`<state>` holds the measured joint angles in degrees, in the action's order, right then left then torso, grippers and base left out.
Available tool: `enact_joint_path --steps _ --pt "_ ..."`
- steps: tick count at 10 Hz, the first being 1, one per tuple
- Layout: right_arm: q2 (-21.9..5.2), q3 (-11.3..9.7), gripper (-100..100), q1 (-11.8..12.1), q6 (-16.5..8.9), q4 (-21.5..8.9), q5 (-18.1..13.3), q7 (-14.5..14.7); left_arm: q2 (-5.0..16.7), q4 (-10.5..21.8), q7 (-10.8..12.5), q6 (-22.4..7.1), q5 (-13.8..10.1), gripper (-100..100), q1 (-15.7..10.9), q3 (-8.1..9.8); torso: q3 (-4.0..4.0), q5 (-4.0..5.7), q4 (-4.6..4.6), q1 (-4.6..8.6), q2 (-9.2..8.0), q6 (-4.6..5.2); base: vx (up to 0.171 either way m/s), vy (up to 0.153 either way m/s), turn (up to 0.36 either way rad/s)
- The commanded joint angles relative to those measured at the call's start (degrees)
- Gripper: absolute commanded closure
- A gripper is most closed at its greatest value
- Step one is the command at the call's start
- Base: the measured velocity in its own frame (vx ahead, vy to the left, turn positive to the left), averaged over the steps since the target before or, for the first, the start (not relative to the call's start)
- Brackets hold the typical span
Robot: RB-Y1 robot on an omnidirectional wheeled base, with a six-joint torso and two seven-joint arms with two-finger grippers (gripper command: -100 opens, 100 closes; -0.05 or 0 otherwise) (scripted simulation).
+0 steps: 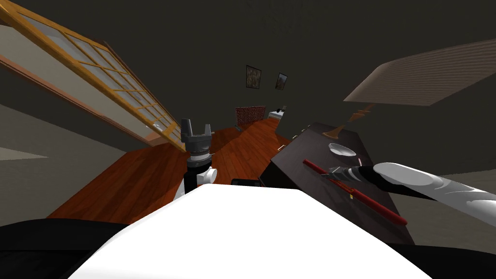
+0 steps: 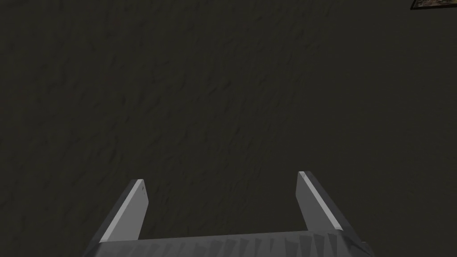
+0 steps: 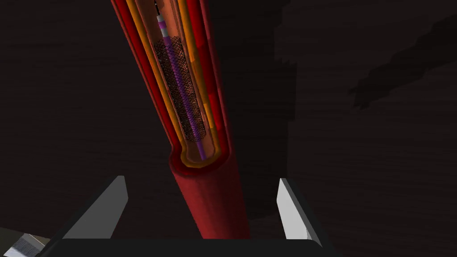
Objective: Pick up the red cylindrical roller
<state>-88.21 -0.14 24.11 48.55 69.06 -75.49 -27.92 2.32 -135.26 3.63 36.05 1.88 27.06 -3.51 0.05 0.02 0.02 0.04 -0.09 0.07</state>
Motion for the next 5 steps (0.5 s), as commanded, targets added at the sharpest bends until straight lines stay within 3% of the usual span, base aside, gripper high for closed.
enact_joint_path --steps 1,5 --pt "-1.3 -1.1 -100 1.7 1.4 -2.6 -1.5 1.6 0.0 0.0 0.0 0.0 0.0 0 0.0 0.00 0.00 0.00 0.00 0.00 0.00 0.00 -0.005 -0.024 0.148" --pt "-2.5 -2.9 -100 3.5 3.2 -5.4 -3.2 3.2 0.0 0.0 0.0 0.0 0.0 0 0.0 0.00 0.03 0.02 0.01 0.01 -0.04 0.06 -0.006 -0.014 0.064"
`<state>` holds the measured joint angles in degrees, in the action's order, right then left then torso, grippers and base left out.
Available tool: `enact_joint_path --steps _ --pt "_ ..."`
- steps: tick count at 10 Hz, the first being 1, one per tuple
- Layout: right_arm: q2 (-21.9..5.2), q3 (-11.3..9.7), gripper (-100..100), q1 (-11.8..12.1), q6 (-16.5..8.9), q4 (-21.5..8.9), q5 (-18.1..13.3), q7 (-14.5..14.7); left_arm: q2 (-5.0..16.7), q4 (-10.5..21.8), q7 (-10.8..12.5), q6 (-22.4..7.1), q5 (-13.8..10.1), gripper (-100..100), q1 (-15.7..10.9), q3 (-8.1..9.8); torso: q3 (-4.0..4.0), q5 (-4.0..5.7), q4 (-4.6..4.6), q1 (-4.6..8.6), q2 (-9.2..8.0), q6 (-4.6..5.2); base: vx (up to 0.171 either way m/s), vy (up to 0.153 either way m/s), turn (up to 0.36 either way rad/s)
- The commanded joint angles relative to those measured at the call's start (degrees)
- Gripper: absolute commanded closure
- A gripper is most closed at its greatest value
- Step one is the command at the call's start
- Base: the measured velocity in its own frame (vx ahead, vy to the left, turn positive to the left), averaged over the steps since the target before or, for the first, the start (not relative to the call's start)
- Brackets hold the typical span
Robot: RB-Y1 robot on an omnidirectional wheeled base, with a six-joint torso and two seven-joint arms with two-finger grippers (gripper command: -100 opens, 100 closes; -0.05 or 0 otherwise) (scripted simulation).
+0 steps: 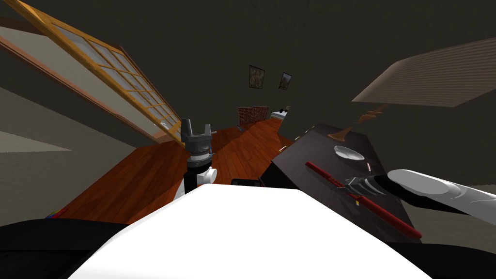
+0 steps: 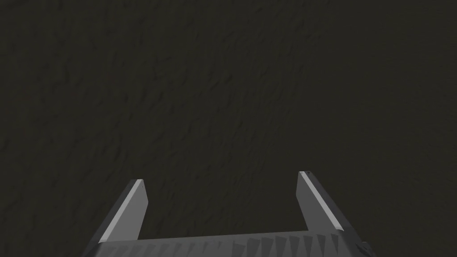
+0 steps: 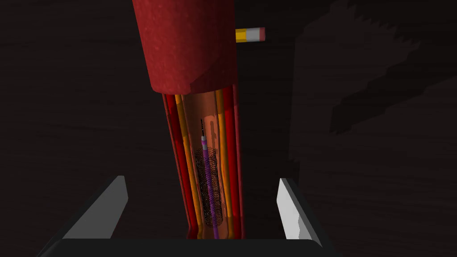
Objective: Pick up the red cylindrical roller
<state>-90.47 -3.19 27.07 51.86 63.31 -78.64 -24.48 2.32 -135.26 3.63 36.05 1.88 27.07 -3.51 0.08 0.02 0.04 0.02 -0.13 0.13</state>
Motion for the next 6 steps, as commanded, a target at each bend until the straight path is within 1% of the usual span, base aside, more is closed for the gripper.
enact_joint_path --steps 1,2,3,4,5,6 --pt "0.0 0.0 -100 0.0 0.0 0.0 0.0 0.0 0.0 0.0 0.0 0.0 0.0 0 0.0 0.00 0.00 0.00 0.00 0.00 0.00 0.00 0.000 0.000 0.000" --pt "0.0 0.0 0 0.1 0.0 0.1 0.0 0.0 0.0 0.0 0.0 0.0 0.0 0 0.0 0.00 -0.01 0.00 0.00 -0.02 0.02 -0.01 0.000 0.000 0.000" --pt "1.7 -0.9 -100 0.5 -1.7 -0.7 -0.2 0.9 0.0 0.0 0.0 0.0 0.0 0 0.0 0.00 -0.02 -0.01 -0.01 -0.03 0.03 -0.01 0.036 -0.011 0.062" --pt "2.5 -1.4 -100 0.7 -2.5 -1.1 -0.3 1.3 0.0 0.0 0.0 0.0 0.0 0 0.0 0.00 -0.07 0.02 -0.03 0.02 0.13 -0.02 0.057 -0.020 0.067" --pt "1.6 -0.7 -100 1.5 -2.0 -0.2 0.0 0.6 0.0 0.0 0.0 0.0 0.0 0 0.0 0.00 -0.12 0.02 -0.05 0.05 0.21 -0.01 0.024 -0.010 0.009" --pt "1.7 -0.7 100 1.7 -2.4 -0.2 0.1 0.7 0.0 0.0 0.0 0.0 0.0 0 0.0 0.00 -0.10 0.01 -0.04 0.02 0.15 -0.02 0.000 0.000 0.000"
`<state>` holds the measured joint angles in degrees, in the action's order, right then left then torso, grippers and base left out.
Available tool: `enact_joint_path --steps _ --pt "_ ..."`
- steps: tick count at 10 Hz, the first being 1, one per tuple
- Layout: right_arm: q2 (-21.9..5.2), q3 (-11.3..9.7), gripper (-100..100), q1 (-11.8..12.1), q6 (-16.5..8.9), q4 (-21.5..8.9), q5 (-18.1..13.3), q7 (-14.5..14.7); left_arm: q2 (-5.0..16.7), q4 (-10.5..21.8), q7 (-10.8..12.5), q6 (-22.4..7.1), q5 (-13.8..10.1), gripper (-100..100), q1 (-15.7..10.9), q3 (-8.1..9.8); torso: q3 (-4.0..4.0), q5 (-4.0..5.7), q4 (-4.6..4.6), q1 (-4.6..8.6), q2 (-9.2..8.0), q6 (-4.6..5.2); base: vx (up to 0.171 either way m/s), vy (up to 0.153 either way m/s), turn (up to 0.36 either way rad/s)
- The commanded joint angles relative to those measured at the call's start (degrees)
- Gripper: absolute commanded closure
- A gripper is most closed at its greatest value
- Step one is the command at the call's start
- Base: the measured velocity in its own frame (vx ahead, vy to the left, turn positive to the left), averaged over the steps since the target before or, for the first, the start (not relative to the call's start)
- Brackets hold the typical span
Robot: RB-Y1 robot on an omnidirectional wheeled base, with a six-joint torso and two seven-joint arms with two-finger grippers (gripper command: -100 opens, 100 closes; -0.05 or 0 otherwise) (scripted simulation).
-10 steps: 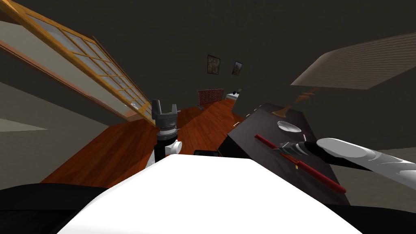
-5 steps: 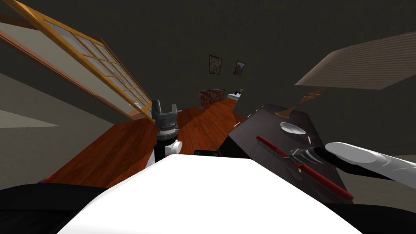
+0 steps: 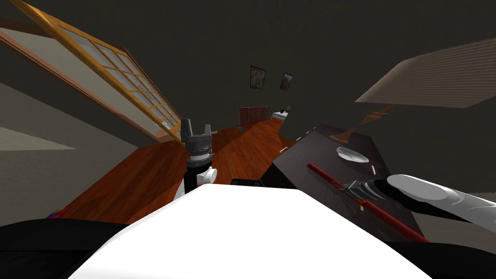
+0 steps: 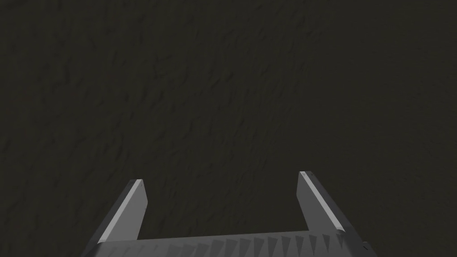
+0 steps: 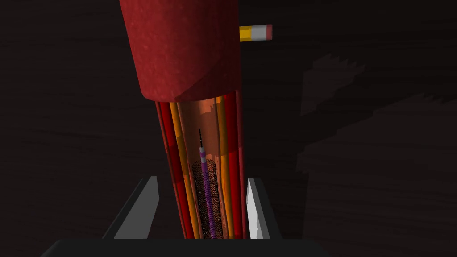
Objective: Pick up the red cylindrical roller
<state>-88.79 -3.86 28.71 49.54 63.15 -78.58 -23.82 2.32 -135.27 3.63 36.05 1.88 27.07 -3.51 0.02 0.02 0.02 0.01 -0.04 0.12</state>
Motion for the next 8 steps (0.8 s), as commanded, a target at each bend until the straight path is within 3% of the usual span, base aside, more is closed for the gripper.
enact_joint_path --steps 1,4,5,6,7,8 --pt "0.0 0.0 100 0.0 0.0 0.0 0.0 0.0 0.0 0.0 0.0 0.0 0.0 0 0.0 0.00 0.00 0.00 0.00 0.00 0.00 0.00 0.000 0.000 0.000" --pt "0.0 0.0 100 0.0 0.0 0.0 0.0 0.0 0.0 0.0 0.0 0.0 0.0 0 0.0 0.00 0.03 -0.01 0.02 -0.01 -0.05 0.03 0.000 0.000 0.000" --pt "0.0 0.0 0 0.0 0.0 0.0 0.0 0.0 0.0 0.0 0.0 0.0 0.0 0 0.0 0.00 0.04 -0.01 0.02 -0.02 -0.06 0.02 0.000 0.000 0.000" --pt "-1.1 0.4 100 -1.4 1.7 -0.1 -0.1 -0.4 0.0 0.0 0.0 0.0 0.0 0 0.0 0.00 0.04 -0.01 0.02 -0.02 -0.06 0.02 -0.029 0.012 -0.073" --pt "-0.6 0.2 100 -1.0 1.1 -0.4 0.1 0.2 0.0 0.0 0.0 0.0 0.0 0 0.0 0.00 0.09 -0.08 0.05 -0.08 -0.14 0.05 -0.017 0.006 -0.017" --pt "-0.7 0.3 0 -1.2 1.4 -0.5 0.1 0.2 0.0 0.0 0.0 0.0 0.0 0 0.0 0.00 0.10 -0.05 0.05 -0.09 -0.15 0.05 0.000 0.000 0.000"
